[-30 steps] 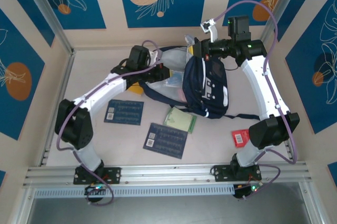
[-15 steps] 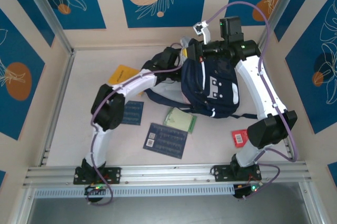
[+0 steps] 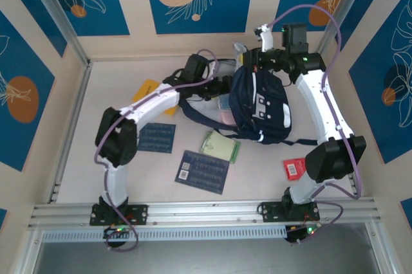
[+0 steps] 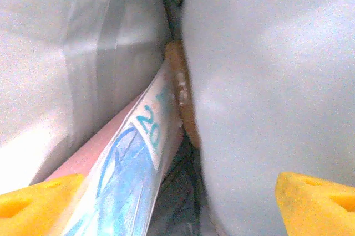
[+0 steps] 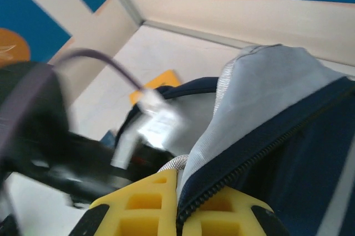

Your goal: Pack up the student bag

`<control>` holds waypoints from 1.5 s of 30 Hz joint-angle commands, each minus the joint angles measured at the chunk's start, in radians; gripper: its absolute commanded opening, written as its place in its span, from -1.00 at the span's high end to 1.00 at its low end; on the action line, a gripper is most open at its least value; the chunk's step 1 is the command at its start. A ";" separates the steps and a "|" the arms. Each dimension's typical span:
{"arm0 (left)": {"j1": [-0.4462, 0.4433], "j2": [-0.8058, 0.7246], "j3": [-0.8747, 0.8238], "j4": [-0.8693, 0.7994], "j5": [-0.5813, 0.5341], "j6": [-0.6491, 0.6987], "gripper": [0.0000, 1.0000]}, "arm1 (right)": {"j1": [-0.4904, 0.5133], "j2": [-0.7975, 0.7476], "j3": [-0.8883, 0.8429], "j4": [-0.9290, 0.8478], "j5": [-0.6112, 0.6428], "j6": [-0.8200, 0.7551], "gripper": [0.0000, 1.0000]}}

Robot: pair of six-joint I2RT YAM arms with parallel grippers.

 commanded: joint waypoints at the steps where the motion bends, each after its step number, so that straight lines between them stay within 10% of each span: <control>1: 0.009 -0.113 -0.010 -0.074 -0.010 0.079 -0.83 | -0.078 -0.060 -0.031 0.114 0.084 0.024 1.00; 15: 0.013 -0.341 -0.110 -0.186 -0.052 0.175 -0.99 | -0.161 -0.015 0.005 0.121 0.108 0.075 1.00; 25: 0.028 -0.489 -0.246 -0.190 -0.112 0.199 -1.00 | 0.053 0.090 -0.042 0.097 0.145 -0.037 1.00; 35: 0.033 -0.592 -0.358 -0.213 -0.137 0.230 -1.00 | 0.163 0.055 -0.087 0.060 0.441 0.053 0.07; 45: 0.017 -0.676 -0.523 -0.175 -0.119 0.247 -1.00 | 0.215 -0.321 -0.530 -0.090 0.698 0.542 0.61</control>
